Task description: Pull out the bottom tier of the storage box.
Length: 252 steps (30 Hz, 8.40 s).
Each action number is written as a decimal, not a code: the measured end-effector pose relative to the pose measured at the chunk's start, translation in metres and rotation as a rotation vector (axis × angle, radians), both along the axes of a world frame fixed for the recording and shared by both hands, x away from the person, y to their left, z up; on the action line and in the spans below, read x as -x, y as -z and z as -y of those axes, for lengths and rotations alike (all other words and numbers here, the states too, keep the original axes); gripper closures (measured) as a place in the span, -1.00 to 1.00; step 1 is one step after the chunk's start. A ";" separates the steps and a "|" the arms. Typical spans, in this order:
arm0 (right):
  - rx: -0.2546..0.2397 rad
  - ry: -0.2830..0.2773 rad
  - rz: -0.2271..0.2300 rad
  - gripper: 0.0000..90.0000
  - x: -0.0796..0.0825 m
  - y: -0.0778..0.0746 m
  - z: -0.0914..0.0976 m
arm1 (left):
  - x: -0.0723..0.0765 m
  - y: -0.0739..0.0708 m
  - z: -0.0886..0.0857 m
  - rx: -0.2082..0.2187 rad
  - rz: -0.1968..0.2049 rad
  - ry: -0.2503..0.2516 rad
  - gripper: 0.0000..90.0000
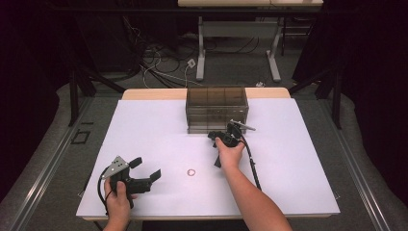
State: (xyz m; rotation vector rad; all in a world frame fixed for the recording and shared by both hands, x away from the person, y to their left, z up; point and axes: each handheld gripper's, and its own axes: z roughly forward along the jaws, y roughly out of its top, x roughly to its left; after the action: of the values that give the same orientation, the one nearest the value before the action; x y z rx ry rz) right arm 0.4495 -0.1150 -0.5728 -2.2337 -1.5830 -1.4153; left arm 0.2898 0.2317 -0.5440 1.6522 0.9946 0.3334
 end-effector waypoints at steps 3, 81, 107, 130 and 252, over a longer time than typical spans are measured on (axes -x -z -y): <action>0.028 -0.014 0.018 0.49 0.001 -0.002 0.001 | 0.000 0.000 0.001 0.003 0.006 -0.003 -0.99; 0.376 -0.308 0.338 -0.39 0.025 -0.079 0.011 | 0.000 0.000 0.001 -0.016 -0.003 0.005 -0.99; 0.523 -0.298 0.271 -0.28 0.007 -0.097 0.020 | 0.000 0.001 0.001 -0.006 -0.006 0.000 -0.99; 0.600 -0.233 0.182 -0.11 -0.018 -0.088 0.043 | 0.000 0.002 0.002 -0.012 -0.008 0.003 -0.99; 0.669 -0.141 -0.152 0.97 -0.053 -0.052 0.071 | -0.001 0.003 0.000 -0.008 -0.016 0.001 -0.99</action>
State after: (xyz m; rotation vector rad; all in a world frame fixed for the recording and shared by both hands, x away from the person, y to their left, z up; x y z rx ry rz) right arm 0.5028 -0.1855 -0.5209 -2.3802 -2.3512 -0.7146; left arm 0.2906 0.2315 -0.5468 1.6652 1.0056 0.3240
